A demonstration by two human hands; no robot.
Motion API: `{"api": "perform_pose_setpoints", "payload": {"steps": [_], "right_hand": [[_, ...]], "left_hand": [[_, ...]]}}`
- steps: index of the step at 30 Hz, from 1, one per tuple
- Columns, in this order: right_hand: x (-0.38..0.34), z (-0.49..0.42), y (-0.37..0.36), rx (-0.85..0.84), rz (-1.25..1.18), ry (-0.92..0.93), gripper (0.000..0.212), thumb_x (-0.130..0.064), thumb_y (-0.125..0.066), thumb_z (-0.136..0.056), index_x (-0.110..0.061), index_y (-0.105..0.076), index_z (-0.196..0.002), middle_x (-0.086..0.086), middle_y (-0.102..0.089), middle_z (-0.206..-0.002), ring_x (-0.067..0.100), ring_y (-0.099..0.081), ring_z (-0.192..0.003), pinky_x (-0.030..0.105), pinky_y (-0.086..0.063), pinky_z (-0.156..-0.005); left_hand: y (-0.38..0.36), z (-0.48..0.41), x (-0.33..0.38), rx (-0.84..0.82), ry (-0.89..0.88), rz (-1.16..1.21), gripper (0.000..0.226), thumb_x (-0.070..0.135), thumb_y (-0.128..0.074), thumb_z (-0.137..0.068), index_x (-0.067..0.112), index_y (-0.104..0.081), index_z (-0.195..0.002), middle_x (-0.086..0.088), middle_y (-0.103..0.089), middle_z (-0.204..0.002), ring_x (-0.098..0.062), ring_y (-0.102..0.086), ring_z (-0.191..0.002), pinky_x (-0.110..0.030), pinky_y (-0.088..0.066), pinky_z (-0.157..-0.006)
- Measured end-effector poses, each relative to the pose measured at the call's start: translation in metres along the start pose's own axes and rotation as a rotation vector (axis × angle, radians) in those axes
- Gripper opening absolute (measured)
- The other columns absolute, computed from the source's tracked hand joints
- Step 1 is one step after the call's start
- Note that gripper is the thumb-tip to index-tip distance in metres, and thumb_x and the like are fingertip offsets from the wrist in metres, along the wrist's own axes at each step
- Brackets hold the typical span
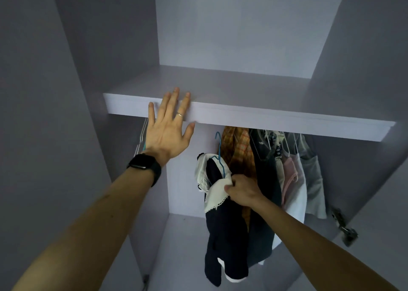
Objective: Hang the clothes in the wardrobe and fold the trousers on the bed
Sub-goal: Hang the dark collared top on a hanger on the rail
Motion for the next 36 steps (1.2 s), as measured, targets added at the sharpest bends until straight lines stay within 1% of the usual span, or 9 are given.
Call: {"api": "perform_pose_setpoints", "payload": {"steps": [5, 10, 16, 21, 28, 30, 32, 34, 36], "right_hand": [[0.008, -0.034, 0.002, 0.006, -0.064, -0.035, 0.025, -0.027, -0.053, -0.095, -0.012, -0.066, -0.110, 0.008, -0.072, -0.102, 0.026, -0.068, -0.093, 0.036, -0.055, -0.084], [0.016, -0.080, -0.005, 0.061, -0.092, -0.027, 0.024, -0.028, -0.050, -0.096, -0.015, -0.067, -0.108, 0.006, -0.071, -0.100, 0.026, -0.068, -0.093, 0.038, -0.056, -0.083], [0.032, -0.123, -0.030, 0.201, -0.234, 0.023, 0.013, -0.026, -0.054, -0.093, -0.021, -0.061, -0.083, -0.002, -0.065, -0.081, 0.017, -0.063, -0.076, 0.026, -0.041, -0.056], [0.022, -0.142, -0.006, 0.388, -0.304, 0.099, 0.019, -0.028, -0.054, -0.095, -0.022, -0.056, -0.077, -0.004, -0.058, -0.073, 0.016, -0.057, -0.069, 0.026, -0.034, -0.053], [0.008, -0.174, 0.019, 0.530, -0.238, 0.081, 0.015, -0.022, -0.052, -0.094, -0.010, -0.056, -0.101, 0.005, -0.056, -0.095, 0.028, -0.058, -0.087, 0.029, -0.038, -0.059], [0.011, -0.181, 0.007, 0.475, -0.155, -0.005, 0.025, -0.026, -0.047, -0.096, -0.007, -0.058, -0.108, 0.014, -0.058, -0.111, 0.031, -0.058, -0.099, 0.034, -0.047, -0.074], [0.023, -0.184, -0.004, 0.486, -0.123, -0.125, 0.048, -0.033, -0.037, -0.102, -0.008, -0.045, -0.142, 0.021, -0.040, -0.149, 0.038, -0.039, -0.135, 0.045, -0.038, -0.107], [0.034, -0.178, 0.000, 0.564, -0.150, -0.215, 0.055, -0.035, -0.033, -0.105, -0.011, -0.026, -0.154, 0.019, -0.014, -0.162, 0.040, -0.012, -0.148, 0.054, -0.023, -0.117], [0.043, -0.172, 0.015, 0.610, -0.141, -0.283, 0.053, -0.035, -0.035, -0.105, -0.012, -0.026, -0.152, 0.020, -0.008, -0.162, 0.042, -0.006, -0.148, 0.061, -0.018, -0.117]], "left_hand": [[-0.029, -0.008, 0.012, 0.077, 0.087, 0.073, 0.069, 0.056, -0.027, -0.104, 0.028, 0.000, -0.161, -0.003, 0.006, -0.169, -0.024, 0.013, -0.154, -0.062, 0.003, -0.121], [-0.047, -0.017, 0.011, 0.283, 0.106, 0.092, 0.068, 0.055, -0.030, -0.104, 0.026, -0.008, -0.161, -0.005, -0.006, -0.169, -0.026, 0.003, -0.155, -0.066, -0.001, -0.120], [-0.068, -0.011, 0.004, 0.411, 0.058, 0.050, 0.069, 0.059, -0.032, -0.102, 0.028, -0.012, -0.161, -0.002, -0.015, -0.167, -0.024, -0.001, -0.156, -0.065, -0.006, -0.120], [-0.068, -0.015, 0.007, 0.483, 0.049, 0.010, 0.069, 0.059, -0.031, -0.101, 0.027, -0.016, -0.160, -0.002, -0.020, -0.165, -0.023, -0.005, -0.155, -0.069, -0.011, -0.117], [-0.074, -0.013, 0.009, 0.551, 0.087, 0.020, 0.068, 0.060, -0.030, -0.099, 0.027, -0.022, -0.159, -0.001, -0.024, -0.164, -0.022, -0.008, -0.155, -0.069, -0.016, -0.115], [-0.075, -0.011, 0.008, 0.555, 0.093, 0.028, 0.068, 0.060, -0.031, -0.099, 0.027, -0.023, -0.158, 0.000, -0.025, -0.163, -0.021, -0.009, -0.155, -0.068, -0.016, -0.115], [-0.075, -0.011, 0.006, 0.559, 0.104, 0.028, 0.067, 0.060, -0.031, -0.099, 0.027, -0.024, -0.158, 0.001, -0.025, -0.163, -0.021, -0.009, -0.155, -0.068, -0.016, -0.115], [-0.074, -0.011, 0.006, 0.563, 0.108, 0.029, 0.067, 0.059, -0.033, -0.099, 0.027, -0.025, -0.158, 0.001, -0.027, -0.162, -0.021, -0.010, -0.154, -0.068, -0.017, -0.115], [-0.072, -0.012, 0.005, 0.568, 0.102, 0.033, 0.067, 0.059, -0.035, -0.099, 0.027, -0.027, -0.157, 0.001, -0.029, -0.161, -0.021, -0.012, -0.154, -0.068, -0.019, -0.114]]}}
Point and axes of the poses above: each hand's wrist, its own z-axis away from the middle knuckle, its own y-axis out of the back of the hand, x = y × z, the point moved 4 cm from there along -z, towards the middle knuckle
